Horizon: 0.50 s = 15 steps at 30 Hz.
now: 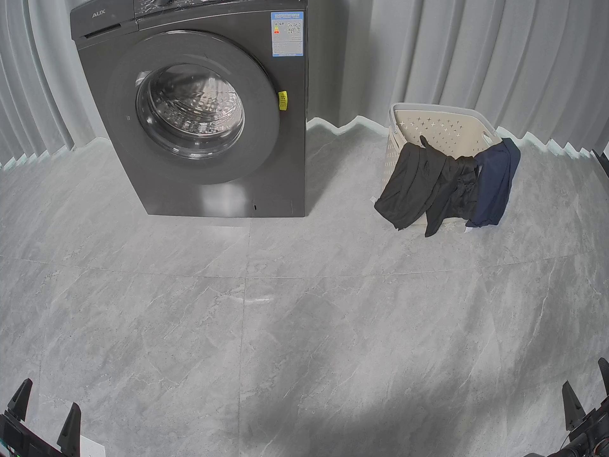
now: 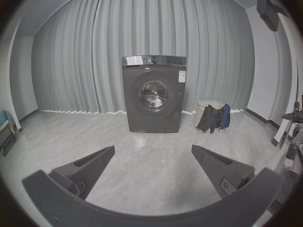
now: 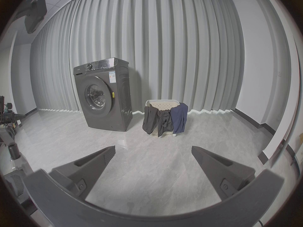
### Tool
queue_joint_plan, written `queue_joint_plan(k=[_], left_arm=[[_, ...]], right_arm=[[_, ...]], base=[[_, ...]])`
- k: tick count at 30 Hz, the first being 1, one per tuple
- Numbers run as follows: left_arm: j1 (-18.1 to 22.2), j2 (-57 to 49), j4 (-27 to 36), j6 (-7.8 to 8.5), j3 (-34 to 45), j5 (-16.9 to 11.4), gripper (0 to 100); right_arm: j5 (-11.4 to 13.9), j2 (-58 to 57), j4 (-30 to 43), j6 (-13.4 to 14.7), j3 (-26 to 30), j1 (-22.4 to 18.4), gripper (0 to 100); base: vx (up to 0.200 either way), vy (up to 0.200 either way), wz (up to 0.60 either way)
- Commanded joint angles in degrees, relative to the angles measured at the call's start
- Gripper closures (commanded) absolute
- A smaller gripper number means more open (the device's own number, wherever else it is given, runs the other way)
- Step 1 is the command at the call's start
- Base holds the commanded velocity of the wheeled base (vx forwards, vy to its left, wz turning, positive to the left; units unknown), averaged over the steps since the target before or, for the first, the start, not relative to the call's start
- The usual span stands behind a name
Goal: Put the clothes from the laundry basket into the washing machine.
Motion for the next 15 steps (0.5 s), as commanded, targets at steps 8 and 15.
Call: queue_joint_plan(k=[8, 15], left_arm=[[0.0, -0.9, 0.0, -0.23, 0.9, 0.0, 0], [0.0, -0.8, 0.0, -0.32, 0.9, 0.0, 0]], right_arm=[[0.0, -0.8, 0.0, 0.0, 1.0, 0.0, 0], [0.0, -0.8, 0.0, 0.0, 1.0, 0.0, 0]], base=[[0.000, -0.025, 0.00], [0.000, -0.200, 0.00]])
